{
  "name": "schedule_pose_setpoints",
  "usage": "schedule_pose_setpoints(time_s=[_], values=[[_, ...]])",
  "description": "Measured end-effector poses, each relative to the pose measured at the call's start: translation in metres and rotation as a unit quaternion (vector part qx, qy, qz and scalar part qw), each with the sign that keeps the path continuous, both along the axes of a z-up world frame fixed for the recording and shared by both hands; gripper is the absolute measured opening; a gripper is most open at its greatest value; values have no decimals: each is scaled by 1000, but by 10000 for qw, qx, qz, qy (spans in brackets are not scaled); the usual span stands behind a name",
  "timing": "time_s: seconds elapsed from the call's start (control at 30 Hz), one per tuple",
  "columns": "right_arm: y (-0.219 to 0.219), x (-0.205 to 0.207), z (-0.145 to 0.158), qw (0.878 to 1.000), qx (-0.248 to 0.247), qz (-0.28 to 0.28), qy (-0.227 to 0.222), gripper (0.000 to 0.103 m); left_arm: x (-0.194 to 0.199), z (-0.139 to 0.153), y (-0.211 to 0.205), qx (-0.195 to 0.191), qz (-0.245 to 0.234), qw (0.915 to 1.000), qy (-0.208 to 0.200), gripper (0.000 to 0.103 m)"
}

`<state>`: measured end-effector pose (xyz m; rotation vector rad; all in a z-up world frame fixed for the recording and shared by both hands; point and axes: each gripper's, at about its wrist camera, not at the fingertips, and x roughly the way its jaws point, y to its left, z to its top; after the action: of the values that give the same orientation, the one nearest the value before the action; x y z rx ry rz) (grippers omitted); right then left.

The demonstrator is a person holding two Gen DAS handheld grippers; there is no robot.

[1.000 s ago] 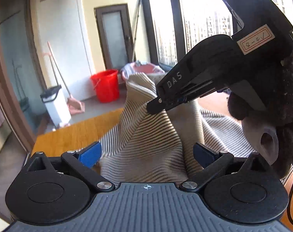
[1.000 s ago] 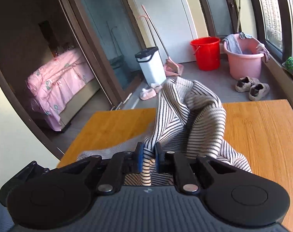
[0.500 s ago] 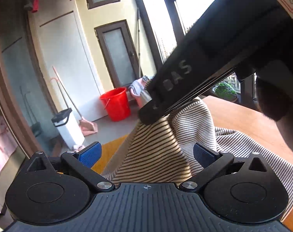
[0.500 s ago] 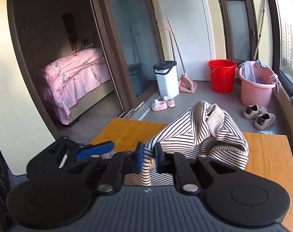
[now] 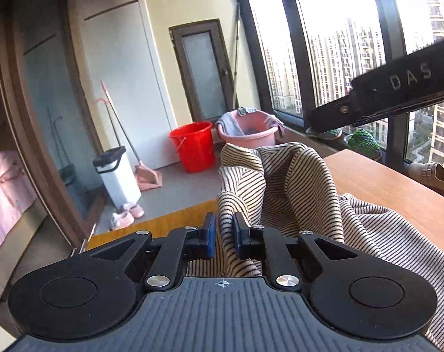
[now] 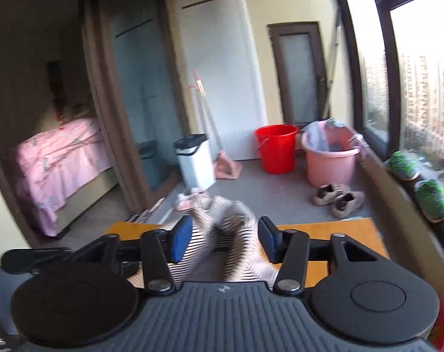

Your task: Fold clothes

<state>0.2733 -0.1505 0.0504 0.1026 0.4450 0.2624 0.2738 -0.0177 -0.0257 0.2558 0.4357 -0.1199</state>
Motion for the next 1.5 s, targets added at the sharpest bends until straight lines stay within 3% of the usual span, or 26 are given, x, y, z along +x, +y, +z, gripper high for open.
schedule_pose_setpoints(time_s=[0.17,0.37,0.6,0.73,0.8,0.87,1.0,1.1,1.3,1.5], values=[[-15,22,-34,9986,-32,-285,435,53,-8,1,11,-89,52,9999,19,14],[-1,29,-44,9992,142,-103,355,63,-3,0,21,-78,127,9998,110,14],[20,51,-58,9982,-266,-92,530,64,7,-6,32,-99,260,9993,244,15],[19,61,-71,9973,-371,-184,613,50,17,-12,49,-287,395,9980,409,15],[16,63,-75,9973,-300,-71,671,16,20,-15,56,-423,366,9973,474,15],[14,58,-74,9978,-189,78,638,7,21,-16,61,-543,281,9969,489,14],[19,37,-48,9986,-484,170,130,5,15,-4,69,-792,31,9961,384,9],[13,12,-12,9985,-425,95,-320,4,1,12,71,-938,-62,9953,222,7],[-12,-64,66,9896,-351,90,-1395,4,-71,84,87,-1153,-2,9897,-854,6],[-41,-155,130,9696,-82,127,-2444,4,-143,155,103,-1353,57,9720,-1919,6]])
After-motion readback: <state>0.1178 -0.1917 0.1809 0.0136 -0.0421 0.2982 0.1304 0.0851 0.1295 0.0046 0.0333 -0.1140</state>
